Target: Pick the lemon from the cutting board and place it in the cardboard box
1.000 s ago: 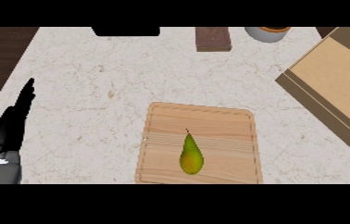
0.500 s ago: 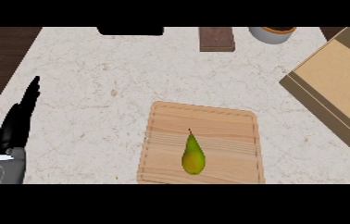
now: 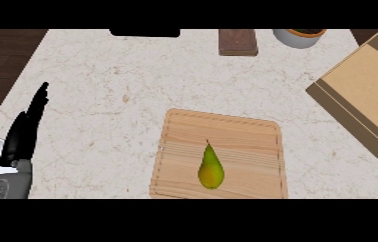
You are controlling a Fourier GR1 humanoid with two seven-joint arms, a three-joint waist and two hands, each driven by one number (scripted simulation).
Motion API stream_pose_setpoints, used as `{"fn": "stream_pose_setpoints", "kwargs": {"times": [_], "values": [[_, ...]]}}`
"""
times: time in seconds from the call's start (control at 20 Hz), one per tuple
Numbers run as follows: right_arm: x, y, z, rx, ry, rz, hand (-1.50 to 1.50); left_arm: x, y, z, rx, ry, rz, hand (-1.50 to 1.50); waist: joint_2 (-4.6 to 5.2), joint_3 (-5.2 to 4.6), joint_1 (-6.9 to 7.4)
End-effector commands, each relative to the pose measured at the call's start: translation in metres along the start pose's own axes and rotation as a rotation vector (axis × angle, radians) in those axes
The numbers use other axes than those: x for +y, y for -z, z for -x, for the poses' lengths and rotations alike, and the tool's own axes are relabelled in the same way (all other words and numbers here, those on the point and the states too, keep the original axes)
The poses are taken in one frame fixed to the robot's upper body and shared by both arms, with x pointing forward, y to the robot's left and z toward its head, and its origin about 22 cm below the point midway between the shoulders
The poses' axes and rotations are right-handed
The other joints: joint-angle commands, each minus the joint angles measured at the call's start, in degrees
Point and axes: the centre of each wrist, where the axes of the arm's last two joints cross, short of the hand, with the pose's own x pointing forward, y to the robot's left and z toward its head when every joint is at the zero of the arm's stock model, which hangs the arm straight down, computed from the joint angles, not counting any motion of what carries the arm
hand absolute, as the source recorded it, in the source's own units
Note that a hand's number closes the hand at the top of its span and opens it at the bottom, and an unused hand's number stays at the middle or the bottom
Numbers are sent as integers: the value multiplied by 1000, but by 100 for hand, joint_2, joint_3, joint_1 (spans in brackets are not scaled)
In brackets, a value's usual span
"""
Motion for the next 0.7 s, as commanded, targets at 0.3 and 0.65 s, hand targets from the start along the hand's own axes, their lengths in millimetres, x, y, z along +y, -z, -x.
{"fn": "stream_pose_setpoints", "kwargs": {"times": [0.3, 0.65], "values": [[53, 22, -21, 75, -20, -33, 150, -7, 11, -3, -19, -2, 10, 0, 90, 9, 129], [83, 15, -11, 274, 65, -65, -150, -5, 16, -23, -53, -12, 17, 0, 138, 22, 234]]}}
